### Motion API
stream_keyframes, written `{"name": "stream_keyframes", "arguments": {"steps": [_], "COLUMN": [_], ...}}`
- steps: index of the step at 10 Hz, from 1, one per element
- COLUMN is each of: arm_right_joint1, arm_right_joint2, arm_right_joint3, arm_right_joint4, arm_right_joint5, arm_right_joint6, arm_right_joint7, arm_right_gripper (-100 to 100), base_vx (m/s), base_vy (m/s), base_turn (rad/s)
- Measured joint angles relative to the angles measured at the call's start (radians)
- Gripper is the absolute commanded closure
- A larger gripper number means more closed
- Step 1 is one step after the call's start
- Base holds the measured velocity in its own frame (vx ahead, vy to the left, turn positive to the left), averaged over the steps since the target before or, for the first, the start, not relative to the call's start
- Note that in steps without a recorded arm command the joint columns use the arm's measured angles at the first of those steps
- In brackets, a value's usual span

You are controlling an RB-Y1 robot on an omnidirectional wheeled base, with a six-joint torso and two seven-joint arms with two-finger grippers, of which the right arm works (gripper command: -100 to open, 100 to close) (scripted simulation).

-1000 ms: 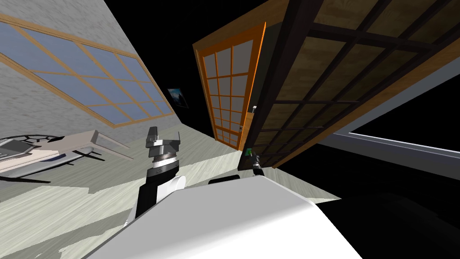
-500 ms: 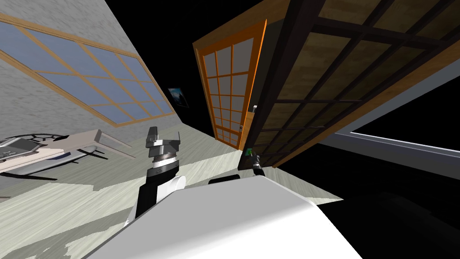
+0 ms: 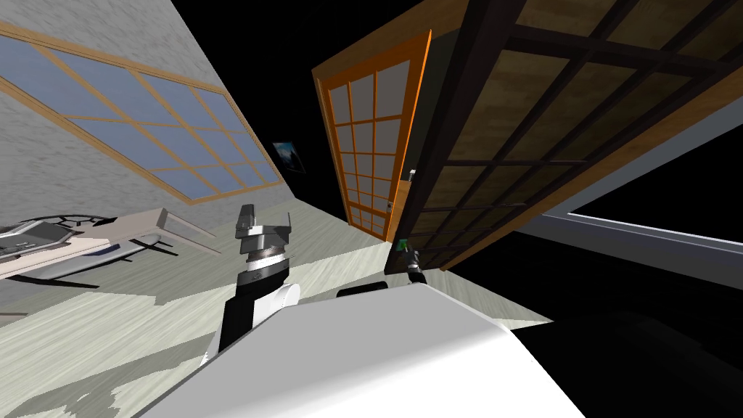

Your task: Pull the door open

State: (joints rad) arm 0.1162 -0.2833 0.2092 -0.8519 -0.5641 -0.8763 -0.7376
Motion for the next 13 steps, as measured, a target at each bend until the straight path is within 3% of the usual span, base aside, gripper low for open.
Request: {"name": "stream_keyframes", "arguments": {"steps": [6, 8, 10, 11, 12, 13], "arm_right_joint1": [0.029, 0.028, 0.018, 0.031, 0.027, 0.045], "arm_right_joint2": [-0.020, -0.019, -0.026, -0.027, -0.028, -0.030], "arm_right_joint3": [0.026, 0.033, 0.051, 0.055, 0.062, 0.063], "arm_right_joint4": [-0.028, -0.033, -0.008, -0.024, -0.018, -0.041], "arm_right_joint5": [-0.050, -0.070, -0.093, -0.101, -0.112, -0.119], "arm_right_joint6": [0.001, 0.009, -0.010, -0.010, -0.010, -0.005], "arm_right_joint7": [-0.121, -0.158, -0.223, -0.247, -0.278, -0.292], "arm_right_gripper": [-100, -100, -100, -100, -100, -100], "base_vx": [-0.049, -0.048, -0.063, -0.049, -0.042, -0.054], "base_vy": [-0.009, -0.011, -0.022, -0.015, -0.016, -0.022], "base_turn": [0.059, 0.057, 0.085, 0.026, 0.041, 0.042]}}
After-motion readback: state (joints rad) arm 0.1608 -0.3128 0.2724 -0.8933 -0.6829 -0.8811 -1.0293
